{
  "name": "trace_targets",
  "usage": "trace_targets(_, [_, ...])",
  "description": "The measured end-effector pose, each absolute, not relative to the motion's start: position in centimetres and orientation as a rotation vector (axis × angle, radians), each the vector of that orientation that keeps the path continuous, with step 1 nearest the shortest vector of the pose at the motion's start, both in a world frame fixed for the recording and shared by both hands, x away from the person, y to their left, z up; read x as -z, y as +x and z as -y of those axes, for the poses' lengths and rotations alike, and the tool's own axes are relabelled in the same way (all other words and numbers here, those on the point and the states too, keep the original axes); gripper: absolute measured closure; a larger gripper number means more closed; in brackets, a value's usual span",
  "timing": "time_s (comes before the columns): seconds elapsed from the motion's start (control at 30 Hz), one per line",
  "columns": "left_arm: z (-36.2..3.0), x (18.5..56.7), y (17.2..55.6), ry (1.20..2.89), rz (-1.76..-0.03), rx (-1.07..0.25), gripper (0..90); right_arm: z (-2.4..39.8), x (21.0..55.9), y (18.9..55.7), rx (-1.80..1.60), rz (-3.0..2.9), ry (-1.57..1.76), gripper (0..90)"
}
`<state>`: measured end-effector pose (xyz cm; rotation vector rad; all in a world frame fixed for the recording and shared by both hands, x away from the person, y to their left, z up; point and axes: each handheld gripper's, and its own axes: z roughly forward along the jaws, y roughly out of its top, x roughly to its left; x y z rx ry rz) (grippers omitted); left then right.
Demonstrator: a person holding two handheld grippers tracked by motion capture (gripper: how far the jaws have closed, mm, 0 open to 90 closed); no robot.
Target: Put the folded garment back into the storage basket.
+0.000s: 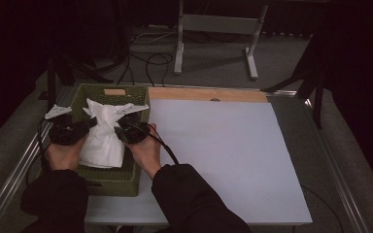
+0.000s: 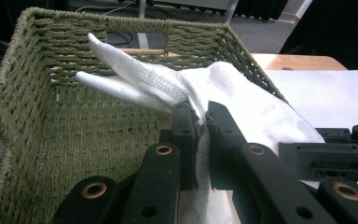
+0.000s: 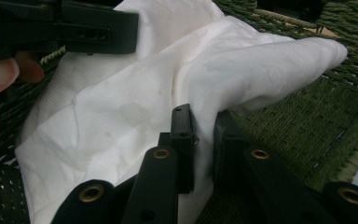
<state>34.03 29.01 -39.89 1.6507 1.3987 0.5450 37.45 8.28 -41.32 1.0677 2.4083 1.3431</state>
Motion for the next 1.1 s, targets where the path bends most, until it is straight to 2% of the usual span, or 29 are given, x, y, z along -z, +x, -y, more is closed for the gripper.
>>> trace_targets(0.83, [-29.4, 40.7, 34.3, 1.690, -1.423, -0.574, 83.1, -9.0, 42.2, 37.6, -1.315, -2.432, 1.065, 80.1])
trace_targets(0.93, [-29.4, 40.8, 34.4, 1.705, -1.460, -0.596, 82.3, -9.1, 42.3, 37.7, -1.306, -2.439, 1.068, 76.5])
trace_targets(0.97, [-29.4, 40.8, 34.6, 1.711, -1.506, -0.603, 79.9, -9.2, 42.3, 37.7, -1.293, -2.448, 1.071, 68.7])
trace_targets(1.0, [-29.6, 41.0, 34.8, 1.715, -1.552, -0.585, 71.1, -9.2, 42.4, 37.8, -1.266, -2.466, 1.077, 56.5])
trace_targets(1.03, [-29.7, 41.1, 35.0, 1.712, -1.591, -0.567, 56.0, -9.3, 42.5, 37.9, -1.238, -2.503, 1.081, 45.2])
trace_targets(1.07, [-29.8, 41.1, 35.1, 1.715, -1.607, -0.569, 40.7, -9.3, 42.7, 37.9, -1.211, -2.543, 1.087, 37.7])
trace_targets(1.1, [-29.9, 41.1, 35.1, 1.719, -1.621, -0.579, 28.4, -9.3, 42.7, 37.8, -1.190, -2.538, 1.068, 27.2])
